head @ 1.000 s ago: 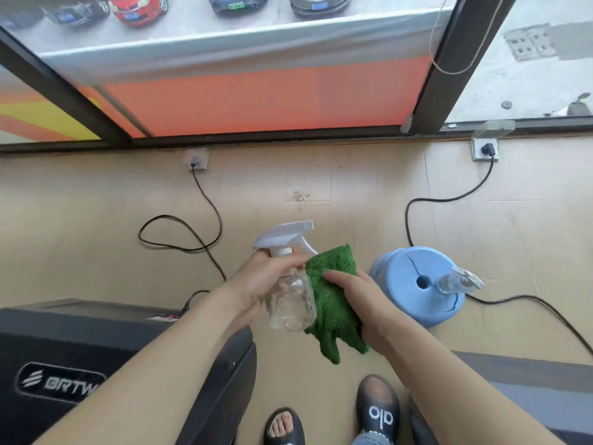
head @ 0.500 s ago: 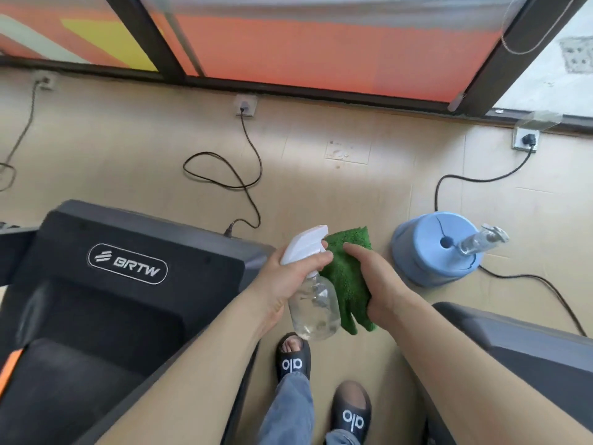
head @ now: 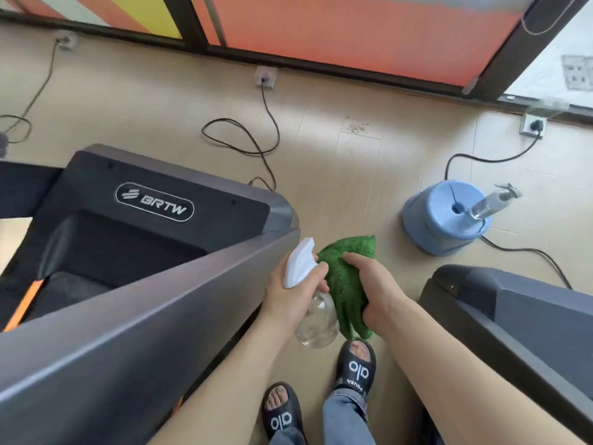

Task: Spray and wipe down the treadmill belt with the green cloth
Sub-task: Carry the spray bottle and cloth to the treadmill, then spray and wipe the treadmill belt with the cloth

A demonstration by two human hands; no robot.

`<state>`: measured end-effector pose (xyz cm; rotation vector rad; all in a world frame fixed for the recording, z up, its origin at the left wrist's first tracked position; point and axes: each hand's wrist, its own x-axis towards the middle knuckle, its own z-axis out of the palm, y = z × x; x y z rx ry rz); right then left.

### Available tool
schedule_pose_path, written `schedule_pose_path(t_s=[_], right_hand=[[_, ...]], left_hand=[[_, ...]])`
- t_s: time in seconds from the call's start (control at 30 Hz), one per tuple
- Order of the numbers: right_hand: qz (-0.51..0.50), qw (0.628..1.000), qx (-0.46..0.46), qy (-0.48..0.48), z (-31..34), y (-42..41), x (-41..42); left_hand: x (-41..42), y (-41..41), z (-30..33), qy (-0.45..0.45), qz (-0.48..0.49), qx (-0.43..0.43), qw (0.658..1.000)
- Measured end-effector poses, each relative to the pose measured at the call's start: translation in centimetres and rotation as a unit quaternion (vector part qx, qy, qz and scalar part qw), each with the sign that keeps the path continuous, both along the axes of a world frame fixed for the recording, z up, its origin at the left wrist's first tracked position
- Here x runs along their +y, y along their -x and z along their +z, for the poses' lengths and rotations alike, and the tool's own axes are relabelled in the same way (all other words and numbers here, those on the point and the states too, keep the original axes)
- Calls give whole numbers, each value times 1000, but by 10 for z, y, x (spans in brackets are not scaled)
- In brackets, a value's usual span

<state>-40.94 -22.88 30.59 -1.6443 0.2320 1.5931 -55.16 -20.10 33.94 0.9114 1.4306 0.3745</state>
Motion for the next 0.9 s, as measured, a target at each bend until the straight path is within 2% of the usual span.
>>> schedule_pose_path(t_s=[0.17,0.33,0.53,0.67,0.8,0.9], right_hand=[[47,998,-30,-6,1,56,-33],[162,979,-116,-29,-18,101,-78],[266,958,-74,-73,-30,140,-125],[320,938,-101,-82,-43,162,-142],[349,917,-143,-128,-71,190,-147],[361,905,-157,-160,-93,220,-152]], left_hand=[[-51,60,-12,2,28,28,999],[-105,118,-28,30,55,43,997],[-151,174,-47,51,60,82,994],[-170,205,-71,51,34,67,996],[-182,238,-99,31,103,7,994],[-188,268,-120,69,140,-40,987]])
